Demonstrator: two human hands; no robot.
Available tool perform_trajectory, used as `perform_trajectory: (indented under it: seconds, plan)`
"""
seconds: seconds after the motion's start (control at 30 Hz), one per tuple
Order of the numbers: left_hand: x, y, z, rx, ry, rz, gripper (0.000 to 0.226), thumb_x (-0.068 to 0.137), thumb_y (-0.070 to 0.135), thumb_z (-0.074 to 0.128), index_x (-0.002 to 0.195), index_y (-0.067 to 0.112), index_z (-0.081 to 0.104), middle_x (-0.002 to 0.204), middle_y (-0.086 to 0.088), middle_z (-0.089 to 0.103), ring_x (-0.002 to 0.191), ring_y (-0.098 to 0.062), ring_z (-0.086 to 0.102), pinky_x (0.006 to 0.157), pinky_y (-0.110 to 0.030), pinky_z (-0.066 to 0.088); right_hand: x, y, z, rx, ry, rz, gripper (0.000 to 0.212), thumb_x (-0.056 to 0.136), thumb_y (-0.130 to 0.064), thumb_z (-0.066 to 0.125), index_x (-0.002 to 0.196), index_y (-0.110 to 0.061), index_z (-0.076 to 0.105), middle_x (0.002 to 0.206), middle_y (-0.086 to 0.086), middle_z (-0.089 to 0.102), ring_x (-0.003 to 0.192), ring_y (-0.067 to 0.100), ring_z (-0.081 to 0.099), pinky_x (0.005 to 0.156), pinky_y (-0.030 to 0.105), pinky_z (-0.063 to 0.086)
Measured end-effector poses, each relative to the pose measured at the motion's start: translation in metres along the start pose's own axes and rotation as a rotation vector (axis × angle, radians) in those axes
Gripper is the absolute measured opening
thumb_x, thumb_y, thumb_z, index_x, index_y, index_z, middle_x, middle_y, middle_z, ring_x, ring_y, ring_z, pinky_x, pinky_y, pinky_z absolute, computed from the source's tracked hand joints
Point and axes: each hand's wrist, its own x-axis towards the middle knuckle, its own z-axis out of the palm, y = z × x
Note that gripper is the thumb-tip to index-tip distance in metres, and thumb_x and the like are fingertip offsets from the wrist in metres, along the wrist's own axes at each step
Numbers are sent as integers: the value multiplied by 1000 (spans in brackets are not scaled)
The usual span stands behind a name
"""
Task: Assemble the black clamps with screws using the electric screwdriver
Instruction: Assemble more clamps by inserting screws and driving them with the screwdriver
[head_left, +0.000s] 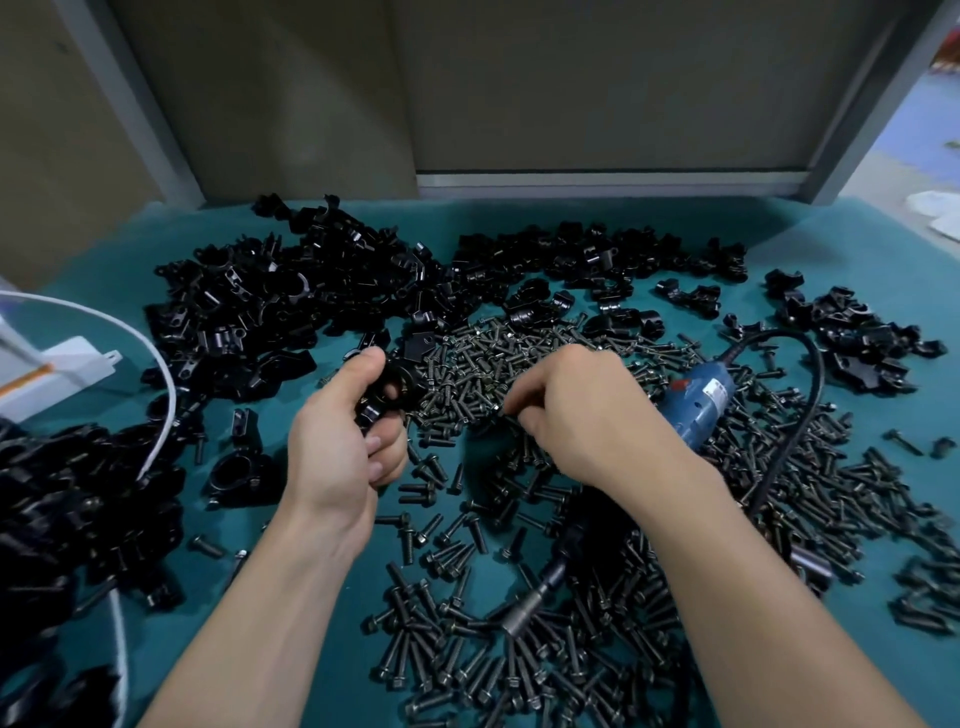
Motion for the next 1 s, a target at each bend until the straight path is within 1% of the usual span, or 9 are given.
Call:
perform_trajectory:
  seconds: [0.13, 0.2, 0.3, 0.47, 0.57, 0.63, 0.73, 0.87, 1.0]
  plan:
    - [0, -1, 3, 2, -2, -11, 43, 105, 37, 51, 65, 22, 53, 51, 4, 22, 41, -13, 15, 46, -30, 10, 8, -15, 8, -52, -42, -72, 27, 89, -6, 69, 101, -28, 80, 91, 2, 77, 80, 22, 72, 74, 35, 62]
    - [-1, -1, 3, 5, -2, -16, 43, 105, 37, 51, 64, 23, 54, 52, 4, 22, 41, -12, 15, 48, -31, 9, 11, -19, 12, -124, -39, -112, 29, 84, 1, 67, 91, -25, 76, 81, 4, 74, 77, 27, 70, 68, 37, 60]
    - [-1, -1, 3, 13, -3, -18, 44, 105, 37, 52, 64, 23, 54, 53, 3, 21, 43, -12, 14, 50, -33, 8, 12, -22, 16, -207, -13, -162, 26, 79, 3, 64, 76, -23, 64, 70, 4, 67, 67, 30, 63, 58, 31, 42]
    - [-2, -1, 4, 23, -11, -29, 46, 105, 38, 52, 60, 26, 53, 54, 3, 20, 44, -13, 14, 49, -32, 10, 9, -20, 19, -301, 21, -188, 19, 84, -2, 64, 83, -21, 69, 75, 0, 69, 71, 25, 64, 69, 31, 36]
    - [-2, 0, 2, 22, -22, -24, 44, 105, 38, 51, 63, 26, 51, 56, 2, 18, 45, -14, 12, 46, -31, 11, 7, -11, 13, 21, -9, -59, 19, 94, -10, 66, 88, -28, 67, 81, -7, 70, 70, 12, 67, 62, 26, 52]
    - [-1, 1, 3, 15, -29, -26, 47, 105, 38, 51, 60, 27, 52, 55, 2, 19, 45, -14, 13, 47, -31, 11, -1, -5, 6, 364, 41, 8, 19, 96, -11, 65, 86, -27, 62, 80, -6, 73, 61, 2, 65, 57, 19, 50]
    - [-1, 1, 3, -8, -34, -31, 47, 103, 40, 54, 57, 28, 54, 54, 4, 21, 44, -14, 13, 47, -31, 11, -15, 0, -4, 915, 34, 17, 17, 91, 4, 64, 87, -13, 62, 82, 9, 78, 65, 16, 68, 62, 30, 52]
    - [-2, -2, 3, -10, -87, -39, 41, 92, 45, 58, 54, 29, 54, 54, 4, 21, 43, -14, 14, 46, -30, 12, -27, 3, -11, 1041, 115, -7, 12, 87, 0, 76, 80, -10, 75, 75, 18, 75, 59, 21, 67, 54, 26, 51]
    - [-2, -1, 5, -46, -154, -53, 37, 90, 44, 58, 57, 30, 49, 51, 6, 24, 41, -13, 15, 43, -28, 14, -29, 2, -12, 1227, 48, 46, 8, 91, -3, 73, 89, -8, 78, 79, 16, 76, 63, 18, 71, 57, 22, 55]
